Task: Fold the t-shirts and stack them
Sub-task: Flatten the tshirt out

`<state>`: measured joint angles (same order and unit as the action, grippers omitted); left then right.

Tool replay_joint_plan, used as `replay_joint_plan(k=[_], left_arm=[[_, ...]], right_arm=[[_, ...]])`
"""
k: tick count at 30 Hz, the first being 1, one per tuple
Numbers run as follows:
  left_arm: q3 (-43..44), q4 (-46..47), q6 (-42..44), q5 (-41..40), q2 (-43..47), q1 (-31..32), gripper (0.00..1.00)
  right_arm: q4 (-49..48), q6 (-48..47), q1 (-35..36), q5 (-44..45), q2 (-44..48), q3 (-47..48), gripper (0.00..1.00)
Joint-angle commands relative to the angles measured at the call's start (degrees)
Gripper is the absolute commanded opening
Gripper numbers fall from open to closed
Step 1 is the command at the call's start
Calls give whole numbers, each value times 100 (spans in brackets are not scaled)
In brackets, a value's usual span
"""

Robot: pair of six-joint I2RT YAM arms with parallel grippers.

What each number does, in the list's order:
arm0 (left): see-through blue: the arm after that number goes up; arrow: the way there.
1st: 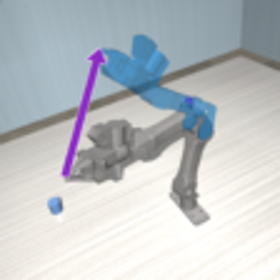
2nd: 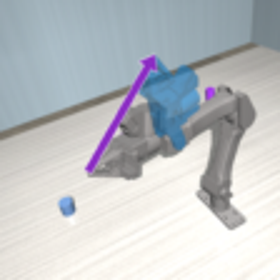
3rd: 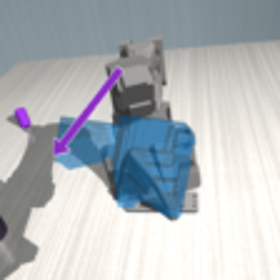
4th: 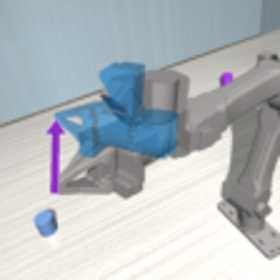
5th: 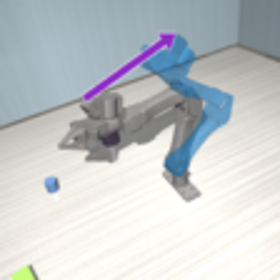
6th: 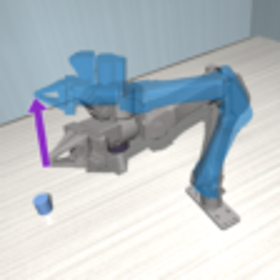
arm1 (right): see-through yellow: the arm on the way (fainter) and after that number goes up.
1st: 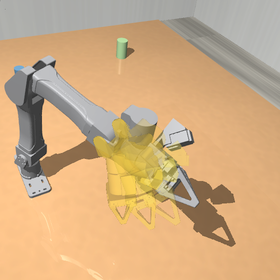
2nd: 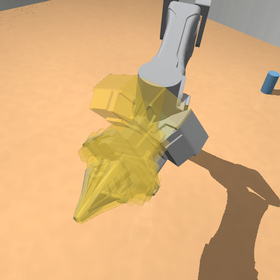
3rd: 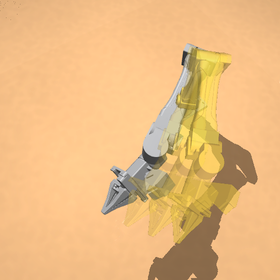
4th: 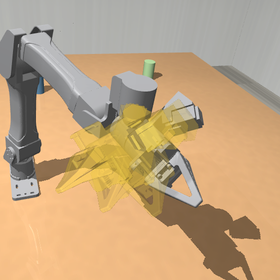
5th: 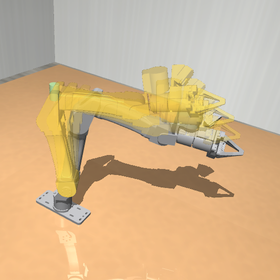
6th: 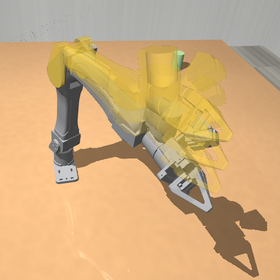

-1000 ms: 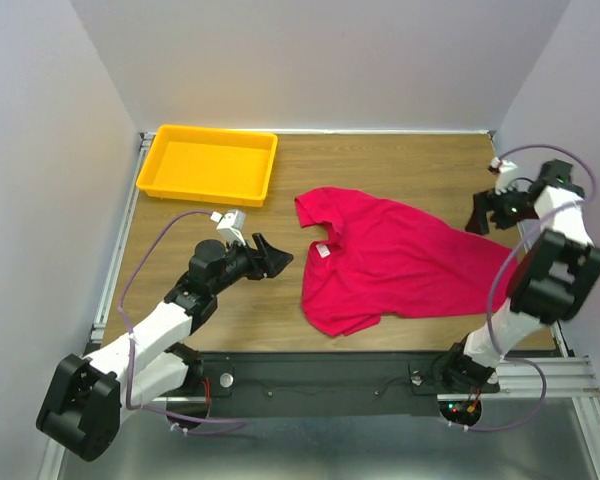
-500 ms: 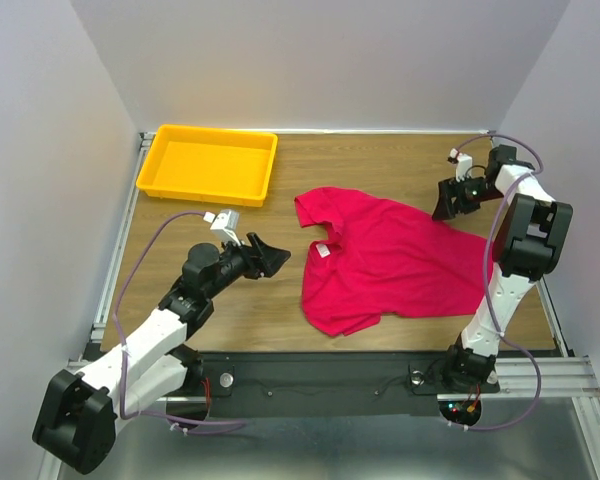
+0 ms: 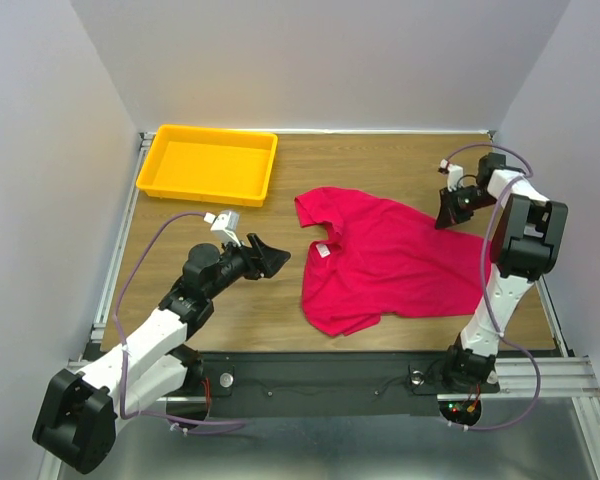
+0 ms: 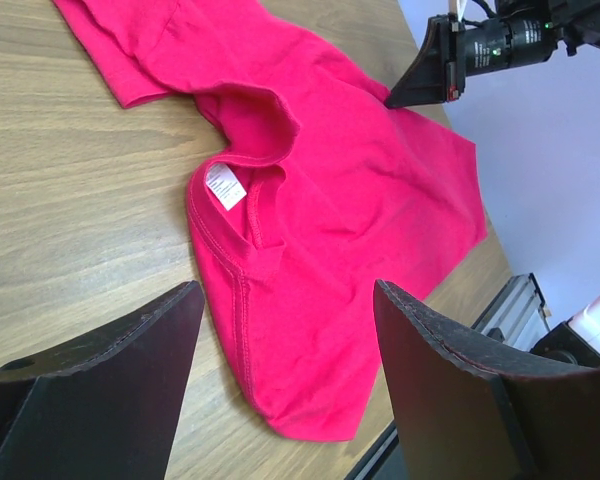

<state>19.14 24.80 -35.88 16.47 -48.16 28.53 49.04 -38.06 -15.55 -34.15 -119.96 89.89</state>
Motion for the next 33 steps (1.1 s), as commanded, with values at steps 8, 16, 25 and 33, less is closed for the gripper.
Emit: replay_joint_plan(k=[8,16,25,33], left_arm=[[-33,183,20,-56,184,29,80],[-6,157,81,-47,132,21,80],[20,25,169,-144,193,21,80],[38,16,169,-170,219,21,80]], right_arm=[[62,-1001,1404,119,3116,-2043,1],[885,-1641,3119,428,4086,-3469,57],[-496,42,2490,1085,4113,-2241,65],[-1300,1494,1581,1437,2242,-1475,65]])
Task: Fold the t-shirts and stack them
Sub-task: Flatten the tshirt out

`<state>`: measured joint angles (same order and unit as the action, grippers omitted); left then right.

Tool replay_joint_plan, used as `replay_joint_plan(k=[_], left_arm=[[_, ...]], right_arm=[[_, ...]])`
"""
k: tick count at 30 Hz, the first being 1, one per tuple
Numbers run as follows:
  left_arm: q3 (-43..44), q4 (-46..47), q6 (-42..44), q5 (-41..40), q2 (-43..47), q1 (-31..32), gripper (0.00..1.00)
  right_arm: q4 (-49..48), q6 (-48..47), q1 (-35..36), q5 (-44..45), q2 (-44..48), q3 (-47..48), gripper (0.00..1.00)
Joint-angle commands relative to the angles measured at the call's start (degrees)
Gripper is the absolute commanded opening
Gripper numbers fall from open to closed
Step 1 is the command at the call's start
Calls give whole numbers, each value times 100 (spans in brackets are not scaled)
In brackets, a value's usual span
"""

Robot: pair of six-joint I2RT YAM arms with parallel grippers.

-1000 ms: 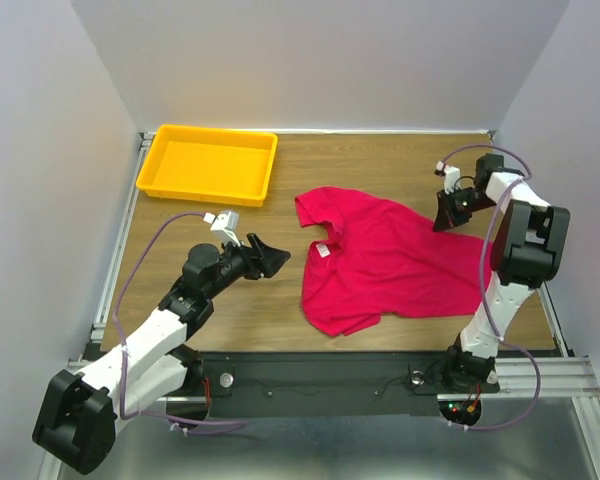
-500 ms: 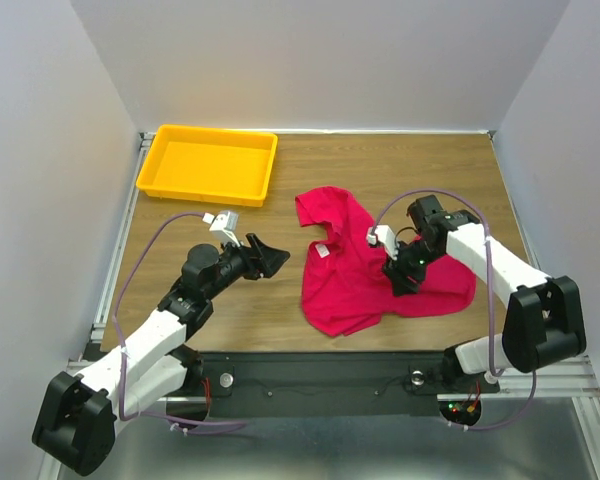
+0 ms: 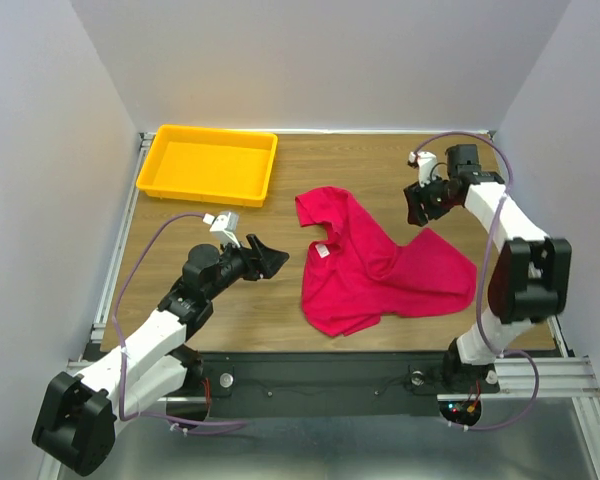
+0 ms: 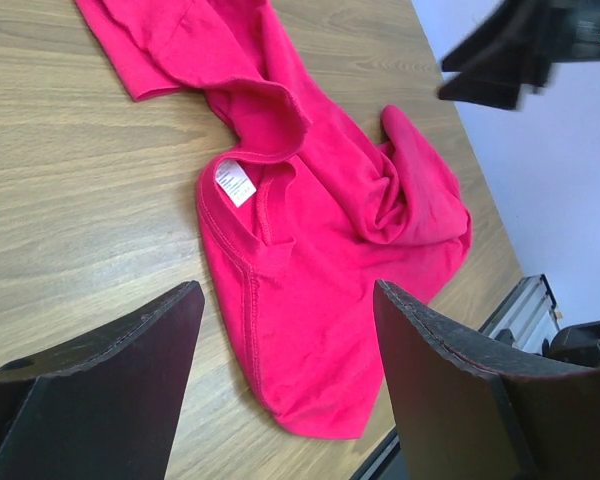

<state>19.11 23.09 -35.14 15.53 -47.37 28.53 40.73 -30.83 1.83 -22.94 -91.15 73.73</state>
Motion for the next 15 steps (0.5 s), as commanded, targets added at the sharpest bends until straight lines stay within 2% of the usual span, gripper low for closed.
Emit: replay_joint_plan(k=[1,7,11,15], left_arm=[[31,187,77,-94,158,21,80],[-118,301,7,-41,123,21,80],[-136,310,-11,-15,106,12,80],[-171,363,-28,-15,53,12,80]], right_arm=[[-470,780,-156,221,-754,176,66],[-137,228,-147,-1544,-992,203,66],[172,7,-121,-1951,-1264,238,65],[251,-55,2,-1777,-1422,89,62]])
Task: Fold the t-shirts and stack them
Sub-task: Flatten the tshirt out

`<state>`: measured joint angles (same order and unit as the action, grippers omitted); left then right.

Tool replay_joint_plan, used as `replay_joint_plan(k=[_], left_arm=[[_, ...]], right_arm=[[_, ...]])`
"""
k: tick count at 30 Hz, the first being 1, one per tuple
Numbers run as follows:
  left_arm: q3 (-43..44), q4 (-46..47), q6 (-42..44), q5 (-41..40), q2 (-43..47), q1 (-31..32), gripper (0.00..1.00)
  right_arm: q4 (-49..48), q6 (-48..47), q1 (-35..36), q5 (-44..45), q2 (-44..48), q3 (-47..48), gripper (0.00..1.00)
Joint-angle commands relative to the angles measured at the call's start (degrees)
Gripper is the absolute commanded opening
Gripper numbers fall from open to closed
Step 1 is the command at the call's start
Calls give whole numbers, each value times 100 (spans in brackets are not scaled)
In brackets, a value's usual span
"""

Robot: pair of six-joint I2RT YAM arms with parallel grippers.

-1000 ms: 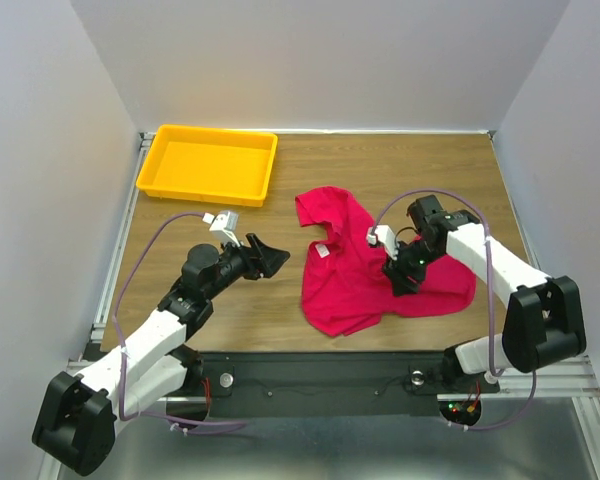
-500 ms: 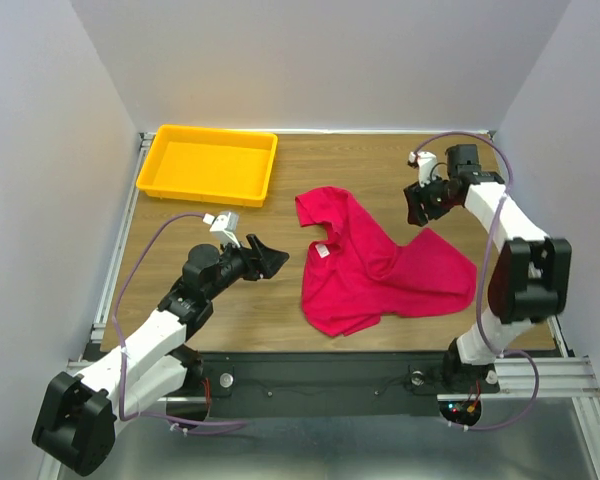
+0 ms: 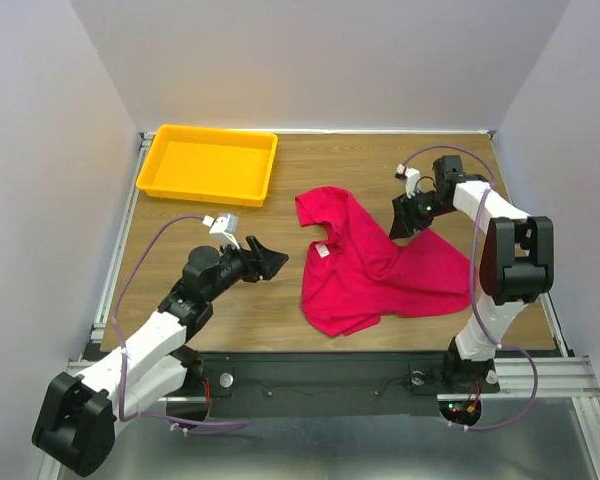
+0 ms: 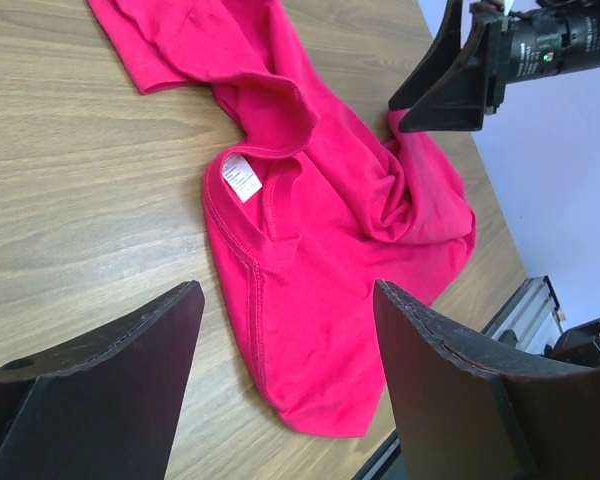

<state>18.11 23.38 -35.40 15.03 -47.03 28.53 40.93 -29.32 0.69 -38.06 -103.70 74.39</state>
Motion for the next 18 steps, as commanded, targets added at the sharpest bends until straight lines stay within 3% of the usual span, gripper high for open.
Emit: replay_joint_plan(k=[1,7,12,18], left_arm=[[-79,360,-11,44,1,21,80],[-106,799,-73,325,-473,21,80],[-36,1177,-90,536,-1000,21,80],[-9,1477,-116,668,-1318,38,79]], right_arm=[[232,-258,116,-185,-159,-29,61],[135,-311,-33,1202,183,14,64],[-111,-4,-675,1915,421,172,66],[-295,225,-702,2233,44,-21,66]])
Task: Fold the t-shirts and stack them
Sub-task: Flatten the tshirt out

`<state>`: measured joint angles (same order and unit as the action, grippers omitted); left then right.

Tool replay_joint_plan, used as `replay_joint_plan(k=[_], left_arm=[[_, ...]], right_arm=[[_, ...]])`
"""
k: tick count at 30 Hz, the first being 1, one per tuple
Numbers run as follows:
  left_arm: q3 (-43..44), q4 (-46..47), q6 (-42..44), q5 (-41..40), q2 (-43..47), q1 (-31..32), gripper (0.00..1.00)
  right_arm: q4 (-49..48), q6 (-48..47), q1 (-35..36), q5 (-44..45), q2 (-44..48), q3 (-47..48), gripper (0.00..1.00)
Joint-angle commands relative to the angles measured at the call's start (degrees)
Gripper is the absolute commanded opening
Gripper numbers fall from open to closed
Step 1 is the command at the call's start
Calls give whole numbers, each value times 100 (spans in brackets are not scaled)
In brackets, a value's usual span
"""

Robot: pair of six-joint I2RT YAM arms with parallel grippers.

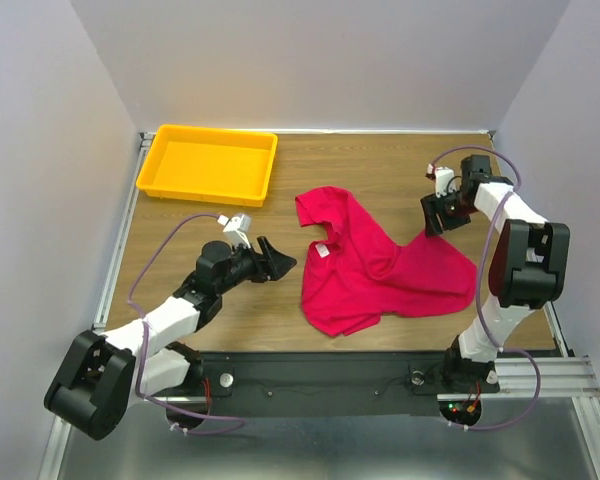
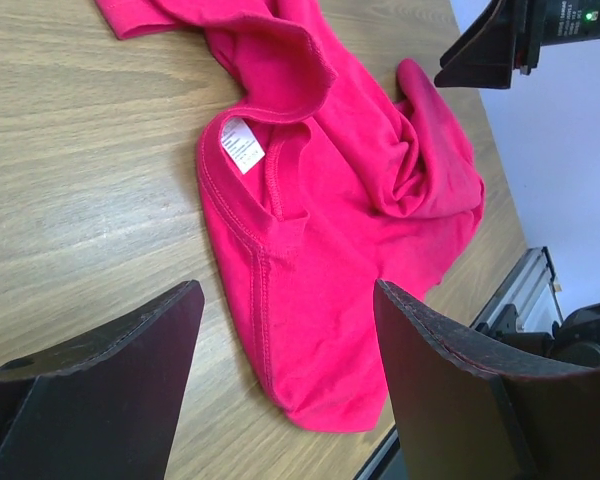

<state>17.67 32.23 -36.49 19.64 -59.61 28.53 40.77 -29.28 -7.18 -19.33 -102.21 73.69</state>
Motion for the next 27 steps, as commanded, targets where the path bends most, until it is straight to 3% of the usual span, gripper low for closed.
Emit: replay_joint_plan(k=[1,7,12,15,16,17,18,22,27], left_arm=[[26,609,-7,216,-76,38,79],[-62,644,-16,225,-50,47,79],[-159,671,-42,207,11,47,79],[-211,671,-60,189,73,47,79],[-220,671,-60,189,90,38,79],[-238,671,-60,189,125,47,79],[-247,671,-69,181,143,47,79],[-273,671,-43,189,213,47,79],[-273,662,-7,181,231,47,79]], right_arm=[[-333,273,94,369,-141,32,66],[-597,554,85,325,-413,137,66],[-588,625,94,237,-615,102,59],[-579,572,94,123,-449,-3,39],[-579,555,85,114,-353,-73,28],[-588,520,59,131,-213,-109,5],[-597,511,33,131,-55,-144,0],[-553,327,-38,140,1347,-320,1],[534,-1586,-38,-623,2968,-1092,1]])
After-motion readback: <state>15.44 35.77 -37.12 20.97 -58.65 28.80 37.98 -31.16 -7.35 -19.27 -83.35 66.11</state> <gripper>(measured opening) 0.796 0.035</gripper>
